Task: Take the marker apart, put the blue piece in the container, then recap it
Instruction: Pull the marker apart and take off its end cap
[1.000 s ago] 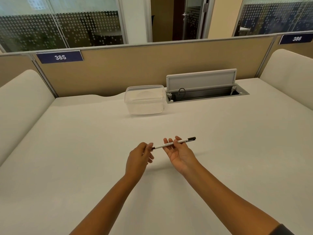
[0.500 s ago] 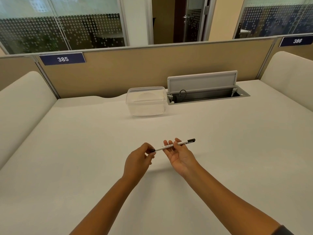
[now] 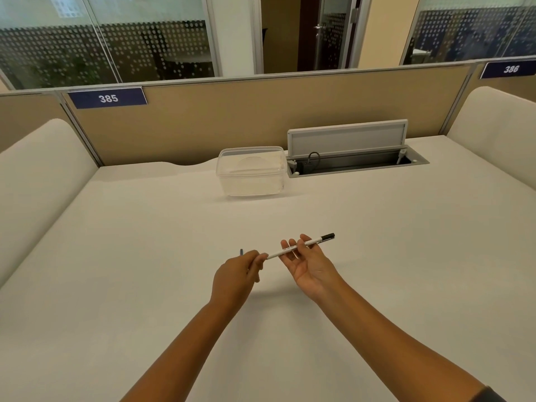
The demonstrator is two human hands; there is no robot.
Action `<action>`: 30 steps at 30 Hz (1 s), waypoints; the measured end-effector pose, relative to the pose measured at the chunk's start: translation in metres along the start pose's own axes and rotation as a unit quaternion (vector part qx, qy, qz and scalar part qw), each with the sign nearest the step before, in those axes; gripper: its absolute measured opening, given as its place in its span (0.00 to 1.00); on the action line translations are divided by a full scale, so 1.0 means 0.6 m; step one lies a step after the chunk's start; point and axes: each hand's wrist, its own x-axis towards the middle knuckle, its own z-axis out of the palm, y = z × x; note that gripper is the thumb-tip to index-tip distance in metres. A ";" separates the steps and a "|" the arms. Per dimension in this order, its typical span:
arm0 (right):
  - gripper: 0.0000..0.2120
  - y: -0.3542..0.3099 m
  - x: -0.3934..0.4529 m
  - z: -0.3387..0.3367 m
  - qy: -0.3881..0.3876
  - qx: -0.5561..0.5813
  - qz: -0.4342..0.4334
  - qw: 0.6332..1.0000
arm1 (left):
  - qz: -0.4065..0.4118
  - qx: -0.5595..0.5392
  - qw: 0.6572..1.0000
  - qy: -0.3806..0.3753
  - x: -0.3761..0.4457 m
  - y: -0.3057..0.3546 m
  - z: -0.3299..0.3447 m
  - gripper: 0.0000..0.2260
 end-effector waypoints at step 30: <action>0.05 -0.015 0.010 -0.032 0.015 0.013 -0.017 1.000 | 0.105 0.198 0.975 -0.005 0.004 0.011 0.012 0.17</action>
